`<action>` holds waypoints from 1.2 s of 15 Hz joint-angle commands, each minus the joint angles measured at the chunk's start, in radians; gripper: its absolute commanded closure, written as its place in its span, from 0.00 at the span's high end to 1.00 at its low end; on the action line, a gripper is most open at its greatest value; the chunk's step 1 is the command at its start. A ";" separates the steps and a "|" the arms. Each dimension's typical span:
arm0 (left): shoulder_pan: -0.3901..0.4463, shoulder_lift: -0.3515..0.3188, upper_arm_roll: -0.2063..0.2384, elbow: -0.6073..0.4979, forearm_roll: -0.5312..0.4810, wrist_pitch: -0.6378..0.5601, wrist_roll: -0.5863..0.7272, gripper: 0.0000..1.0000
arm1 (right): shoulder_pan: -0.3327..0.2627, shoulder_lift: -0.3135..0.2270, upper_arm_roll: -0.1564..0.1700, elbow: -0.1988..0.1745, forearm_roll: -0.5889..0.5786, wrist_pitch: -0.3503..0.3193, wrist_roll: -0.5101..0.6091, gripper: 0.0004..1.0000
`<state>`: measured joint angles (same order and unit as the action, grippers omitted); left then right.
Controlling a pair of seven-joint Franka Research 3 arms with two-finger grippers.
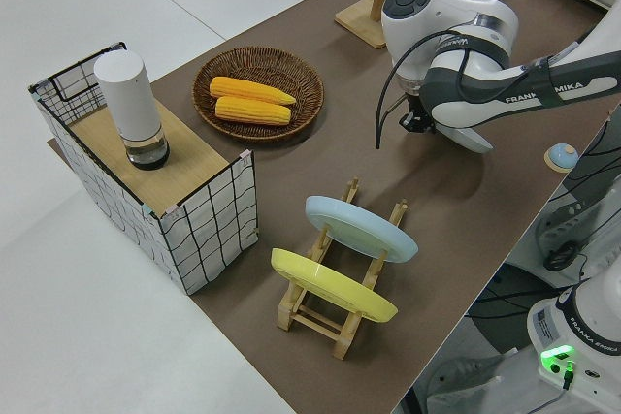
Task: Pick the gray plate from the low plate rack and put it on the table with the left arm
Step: 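Carry the gray plate away from the rack and lower it onto the table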
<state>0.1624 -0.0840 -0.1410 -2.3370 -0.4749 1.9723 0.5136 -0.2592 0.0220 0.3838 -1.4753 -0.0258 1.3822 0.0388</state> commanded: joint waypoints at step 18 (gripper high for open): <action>-0.018 -0.011 -0.040 0.338 0.399 -0.168 -0.313 0.99 | -0.023 -0.002 0.021 0.006 -0.006 -0.011 0.012 0.98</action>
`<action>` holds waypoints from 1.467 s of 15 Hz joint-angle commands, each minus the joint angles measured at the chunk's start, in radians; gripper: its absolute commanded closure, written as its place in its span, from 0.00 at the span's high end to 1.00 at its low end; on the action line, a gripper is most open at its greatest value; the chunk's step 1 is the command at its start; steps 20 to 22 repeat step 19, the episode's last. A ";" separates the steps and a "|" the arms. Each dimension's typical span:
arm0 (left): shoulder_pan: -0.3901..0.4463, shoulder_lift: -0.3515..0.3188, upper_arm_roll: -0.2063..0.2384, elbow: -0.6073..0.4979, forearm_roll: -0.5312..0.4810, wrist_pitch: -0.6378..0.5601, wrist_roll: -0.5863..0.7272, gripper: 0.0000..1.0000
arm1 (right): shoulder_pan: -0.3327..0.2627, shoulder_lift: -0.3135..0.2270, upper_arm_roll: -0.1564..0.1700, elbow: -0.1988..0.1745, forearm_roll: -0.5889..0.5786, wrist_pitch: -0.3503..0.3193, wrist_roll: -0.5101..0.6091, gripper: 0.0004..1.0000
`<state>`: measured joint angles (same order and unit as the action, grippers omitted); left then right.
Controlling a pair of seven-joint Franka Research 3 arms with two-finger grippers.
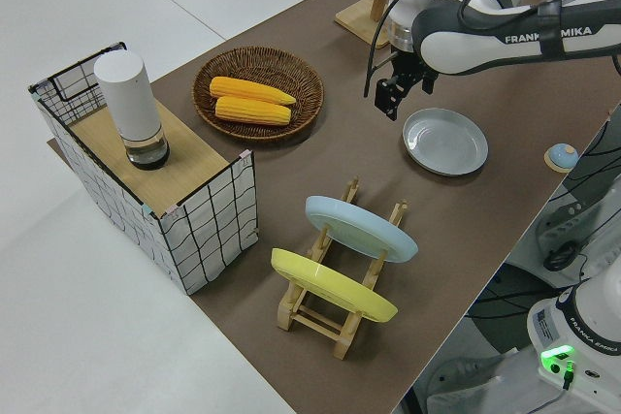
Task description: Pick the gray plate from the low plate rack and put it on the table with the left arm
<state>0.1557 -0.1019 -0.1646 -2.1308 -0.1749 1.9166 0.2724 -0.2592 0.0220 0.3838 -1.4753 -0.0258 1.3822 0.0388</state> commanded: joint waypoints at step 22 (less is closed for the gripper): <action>-0.008 0.005 -0.052 0.419 0.187 -0.318 -0.111 0.99 | -0.023 -0.002 0.021 0.007 -0.006 -0.011 0.012 0.98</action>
